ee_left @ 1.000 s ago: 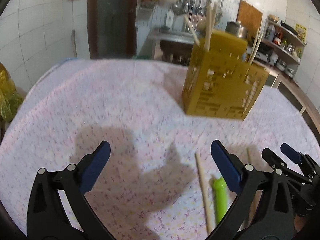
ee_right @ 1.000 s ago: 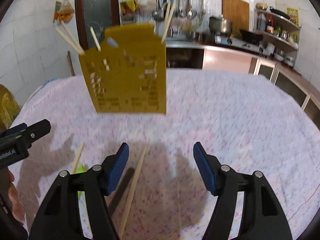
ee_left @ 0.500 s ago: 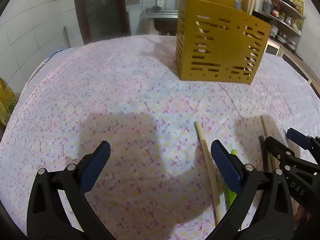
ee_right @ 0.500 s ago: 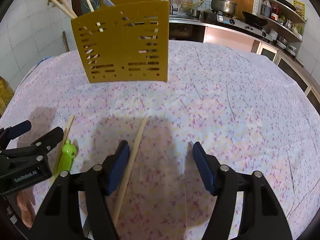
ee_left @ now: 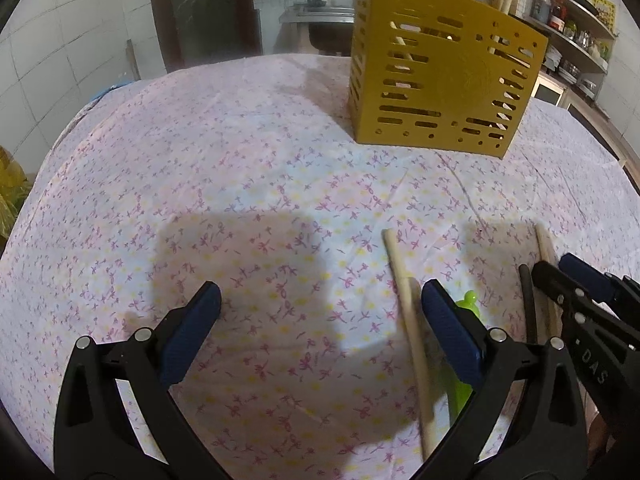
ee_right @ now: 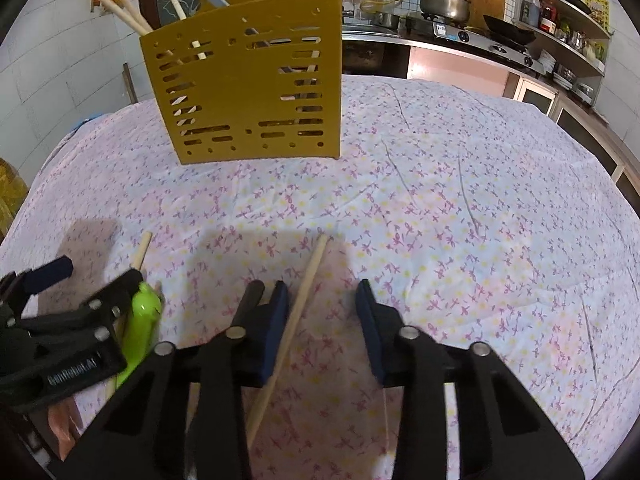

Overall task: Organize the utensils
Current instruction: 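Close the left tool on a chopstick while the right tool grasps another chopstick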

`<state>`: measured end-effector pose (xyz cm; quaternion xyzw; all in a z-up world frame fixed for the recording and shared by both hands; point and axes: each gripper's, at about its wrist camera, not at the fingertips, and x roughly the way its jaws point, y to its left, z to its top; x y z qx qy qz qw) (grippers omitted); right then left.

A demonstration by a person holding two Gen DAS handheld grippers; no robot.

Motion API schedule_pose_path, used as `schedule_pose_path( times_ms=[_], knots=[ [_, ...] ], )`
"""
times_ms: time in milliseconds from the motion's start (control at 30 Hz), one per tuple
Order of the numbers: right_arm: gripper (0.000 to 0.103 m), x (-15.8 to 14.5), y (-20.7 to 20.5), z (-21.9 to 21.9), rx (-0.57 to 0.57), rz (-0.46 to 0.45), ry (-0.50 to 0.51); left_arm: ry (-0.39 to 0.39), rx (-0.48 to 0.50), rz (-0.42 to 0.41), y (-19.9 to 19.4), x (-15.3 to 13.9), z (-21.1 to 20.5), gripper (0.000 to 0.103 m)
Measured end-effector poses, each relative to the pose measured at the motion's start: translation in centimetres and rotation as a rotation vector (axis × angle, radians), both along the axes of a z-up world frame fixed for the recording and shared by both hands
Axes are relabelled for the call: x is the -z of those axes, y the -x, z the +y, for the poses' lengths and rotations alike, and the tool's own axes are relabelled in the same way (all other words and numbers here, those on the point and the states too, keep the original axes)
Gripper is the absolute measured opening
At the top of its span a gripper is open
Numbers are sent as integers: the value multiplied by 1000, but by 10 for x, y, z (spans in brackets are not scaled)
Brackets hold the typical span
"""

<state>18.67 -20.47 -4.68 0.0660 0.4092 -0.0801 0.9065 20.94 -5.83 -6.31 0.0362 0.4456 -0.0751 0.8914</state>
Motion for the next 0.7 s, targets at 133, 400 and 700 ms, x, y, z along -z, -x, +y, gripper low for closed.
schedule_pose_path(
  times_ms=[133, 400, 700],
  knots=[
    [12, -1, -2, -4, -6, -3, -13, 2, 15, 6, 2, -1, -7, 84],
    [10, -1, -1, -13, -19, 2, -50, 7, 57, 21, 4, -6, -24, 47],
    [8, 0, -2, -15, 4, -14, -64, 20, 72, 34, 0, -8, -29, 7]
  ],
)
